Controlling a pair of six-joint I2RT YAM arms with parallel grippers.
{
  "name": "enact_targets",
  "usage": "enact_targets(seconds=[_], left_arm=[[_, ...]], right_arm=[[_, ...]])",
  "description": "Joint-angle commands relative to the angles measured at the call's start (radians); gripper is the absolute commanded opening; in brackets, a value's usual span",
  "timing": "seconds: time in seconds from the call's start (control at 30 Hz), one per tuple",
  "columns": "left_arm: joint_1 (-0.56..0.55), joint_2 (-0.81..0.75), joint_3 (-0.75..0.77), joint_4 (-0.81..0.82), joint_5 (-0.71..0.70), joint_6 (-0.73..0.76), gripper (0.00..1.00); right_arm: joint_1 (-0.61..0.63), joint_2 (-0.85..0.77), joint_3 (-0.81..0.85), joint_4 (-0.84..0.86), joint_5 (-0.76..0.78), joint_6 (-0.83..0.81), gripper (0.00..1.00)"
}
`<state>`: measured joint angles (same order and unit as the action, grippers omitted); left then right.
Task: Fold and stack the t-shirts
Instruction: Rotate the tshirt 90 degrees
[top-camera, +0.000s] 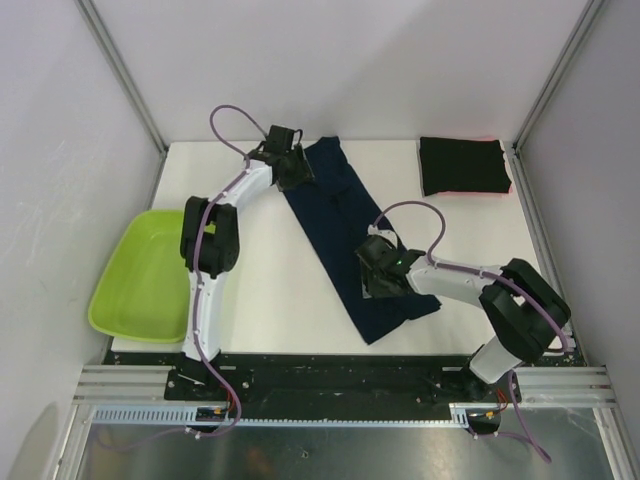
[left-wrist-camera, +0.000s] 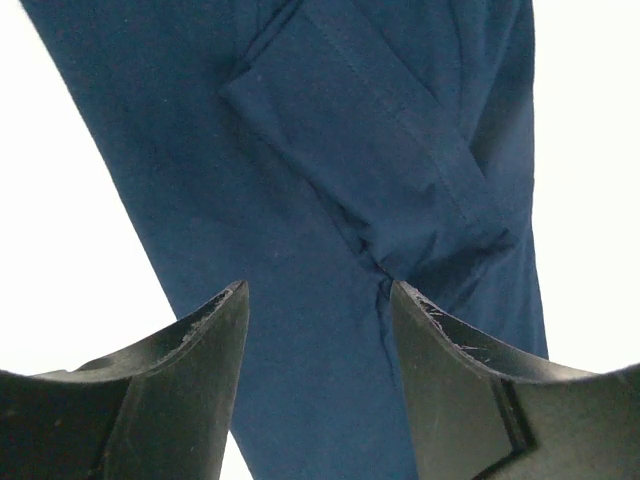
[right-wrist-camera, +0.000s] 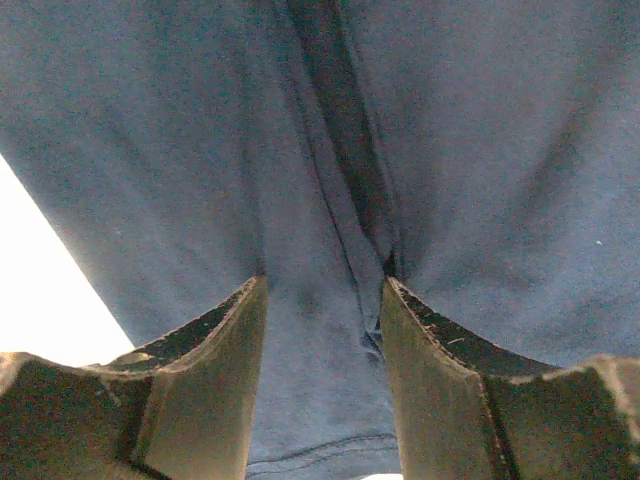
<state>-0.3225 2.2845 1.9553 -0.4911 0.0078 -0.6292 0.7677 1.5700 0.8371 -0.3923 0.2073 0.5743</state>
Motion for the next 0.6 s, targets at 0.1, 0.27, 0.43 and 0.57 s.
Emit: enact_targets(seconds=[0.1, 0.27, 0.43, 0.57], left_arm=[[0.008, 0.085, 0.082, 0.008, -0.003, -0.004, 0.62], [0.008, 0.149, 0.146, -0.011, -0.04, 0.011, 0.61], [0.011, 0.217, 0.257, -0.051, -0.074, 0.037, 0.61], [0.015, 0.276, 0.359, -0.087, -0.086, 0.062, 0.6]], right_arm=[[0.156, 0.14, 0.043, 0.01, -0.119, 0.263, 0.52], [0.201, 0.154, 0.091, -0.001, -0.115, 0.295, 0.52], [0.232, 0.135, 0.14, -0.027, -0.097, 0.301, 0.53], [0.222, 0.076, 0.152, -0.055, -0.06, 0.292, 0.53]])
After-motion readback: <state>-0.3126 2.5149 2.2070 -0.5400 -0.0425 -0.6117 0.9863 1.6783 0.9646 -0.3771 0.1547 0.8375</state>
